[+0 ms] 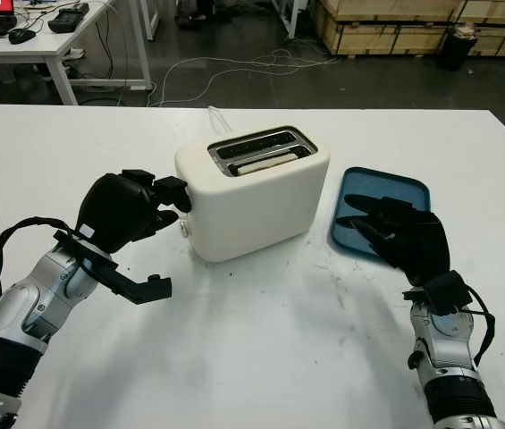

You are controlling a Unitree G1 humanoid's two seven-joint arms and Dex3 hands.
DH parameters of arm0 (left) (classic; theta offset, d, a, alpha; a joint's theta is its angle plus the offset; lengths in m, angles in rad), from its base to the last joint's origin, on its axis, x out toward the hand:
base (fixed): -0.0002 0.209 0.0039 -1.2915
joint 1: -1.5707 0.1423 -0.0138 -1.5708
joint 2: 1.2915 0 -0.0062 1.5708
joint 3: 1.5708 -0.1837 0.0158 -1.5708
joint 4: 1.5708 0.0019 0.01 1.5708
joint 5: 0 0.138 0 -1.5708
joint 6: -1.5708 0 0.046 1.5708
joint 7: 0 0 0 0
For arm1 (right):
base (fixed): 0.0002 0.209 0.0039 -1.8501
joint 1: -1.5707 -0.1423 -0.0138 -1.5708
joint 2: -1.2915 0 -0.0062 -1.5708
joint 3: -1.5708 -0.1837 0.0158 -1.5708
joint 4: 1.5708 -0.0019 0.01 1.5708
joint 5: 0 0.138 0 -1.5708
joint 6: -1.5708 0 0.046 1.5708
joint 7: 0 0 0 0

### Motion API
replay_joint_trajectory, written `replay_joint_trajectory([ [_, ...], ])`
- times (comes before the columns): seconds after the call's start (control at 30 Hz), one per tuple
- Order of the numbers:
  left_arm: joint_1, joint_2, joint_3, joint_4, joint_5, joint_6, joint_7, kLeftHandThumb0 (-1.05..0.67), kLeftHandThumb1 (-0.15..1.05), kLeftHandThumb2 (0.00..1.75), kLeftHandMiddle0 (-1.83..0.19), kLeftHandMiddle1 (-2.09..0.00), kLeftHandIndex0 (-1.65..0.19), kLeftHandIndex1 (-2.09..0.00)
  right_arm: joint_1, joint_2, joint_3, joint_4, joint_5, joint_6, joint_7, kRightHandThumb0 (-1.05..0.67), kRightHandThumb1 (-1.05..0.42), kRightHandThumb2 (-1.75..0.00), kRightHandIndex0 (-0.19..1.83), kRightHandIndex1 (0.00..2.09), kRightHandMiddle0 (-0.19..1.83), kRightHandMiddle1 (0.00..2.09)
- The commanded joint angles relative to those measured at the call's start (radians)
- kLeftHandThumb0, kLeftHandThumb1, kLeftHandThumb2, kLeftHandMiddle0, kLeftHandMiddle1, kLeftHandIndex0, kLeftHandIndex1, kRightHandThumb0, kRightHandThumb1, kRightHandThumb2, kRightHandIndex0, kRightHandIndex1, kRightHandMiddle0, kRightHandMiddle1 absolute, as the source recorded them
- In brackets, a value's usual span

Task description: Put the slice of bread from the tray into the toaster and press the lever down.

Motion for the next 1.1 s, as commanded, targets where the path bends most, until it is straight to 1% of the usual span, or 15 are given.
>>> replay_joint_trajectory([
  [0.0,0.004,0.005,0.032,-0.035,-0.004,0.011,0.009,-0.23,0.92,0.18,-0.82,-1.75,-0.61,-1.01,0.001,0.005,0.001,-0.006,0.01,0.01,0.004,-0.5,-0.92,-0.05,1.12,0.28,1.04,0.0],
  [0.17,0.012,0.017,0.083,-0.072,-0.011,0.03,-0.018,-0.23,0.92,0.23,-0.81,-1.75,-0.6,-0.98,-0.003,0.004,0.0,0.0,-0.004,0.001,-0.004,-0.49,-0.92,-0.05,1.13,0.28,1.04,0.0],
  [0.37,0.024,0.013,0.099,-0.077,-0.009,0.024,-0.021,-0.22,0.92,0.14,-0.81,-1.75,-0.66,-0.9,-0.003,0.003,0.001,-0.004,-0.012,0.0,-0.008,-0.48,-0.92,-0.05,1.12,0.28,1.04,0.0],
  [0.5,0.048,0.006,0.128,-0.111,-0.035,0.039,-0.043,-0.24,0.92,0.18,-0.78,-1.75,-0.66,-0.88,-0.005,0.002,-0.001,0.003,-0.008,-0.004,-0.004,-0.47,-0.92,-0.04,1.12,0.28,1.04,0.0],
  [0.6,0.077,-0.009,0.169,-0.151,-0.064,0.065,-0.047,-0.24,0.92,0.19,-0.76,-1.75,-0.65,-0.87,-0.008,-0.007,-0.007,0.009,-0.014,-0.008,-0.01,-0.48,-0.92,-0.05,1.12,0.28,1.03,0.0],
  [0.7,0.117,-0.046,0.21,-0.195,-0.128,0.101,-0.062,-0.27,0.92,0.18,-0.72,-1.75,-0.65,-0.83,-0.025,-0.027,-0.02,0.022,-0.019,-0.014,-0.016,-0.49,-0.92,-0.05,1.11,0.28,1.03,0.0],
  [0.77,0.143,-0.074,0.233,-0.22,-0.163,0.115,-0.06,-0.34,0.92,0.14,-0.64,-1.75,-0.65,-0.75,-0.05,-0.06,-0.031,0.045,-0.057,-0.036,-0.041,-0.49,-0.92,-0.06,1.12,0.28,1.03,0.0],
  [0.8,0.156,-0.09,0.248,-0.234,-0.184,0.123,-0.057,-0.37,0.92,0.12,-0.6,-1.65,-0.65,-0.67,-0.069,-0.086,-0.04,0.055,-0.08,-0.042,-0.056,-0.48,-0.92,-0.06,1.11,0.28,1.02,0.0],
  [0.87,0.176,-0.112,0.277,-0.252,-0.221,0.128,-0.054,-0.39,0.92,0.09,-0.59,-1.42,-0.66,-0.53,-0.11,-0.135,-0.057,0.069,-0.109,-0.041,-0.079,-0.47,-0.92,-0.07,1.1,0.27,1.01,0.0],
  [0.9,0.183,-0.119,0.291,-0.256,-0.234,0.13,-0.053,-0.41,0.92,0.08,-0.59,-1.28,-0.68,-0.44,-0.133,-0.157,-0.064,0.076,-0.12,-0.039,-0.089,-0.47,-0.92,-0.07,1.09,0.27,1.0,0.0],
  [1.03,0.191,-0.123,0.331,-0.257,-0.274,0.132,-0.069,-0.44,0.92,0.09,-0.61,-0.97,-0.78,-0.25,-0.227,-0.229,-0.068,0.121,-0.142,-0.025,-0.1,-0.47,-0.92,-0.03,1.1,0.3,1.01,0.01],
  [1.07,0.188,-0.12,0.336,-0.253,-0.281,0.129,-0.073,-0.44,0.92,0.09,-0.62,-0.92,-0.8,-0.22,-0.247,-0.241,-0.065,0.136,-0.144,-0.025,-0.097,-0.47,-0.91,-0.02,1.1,0.31,1.02,0.01],
])
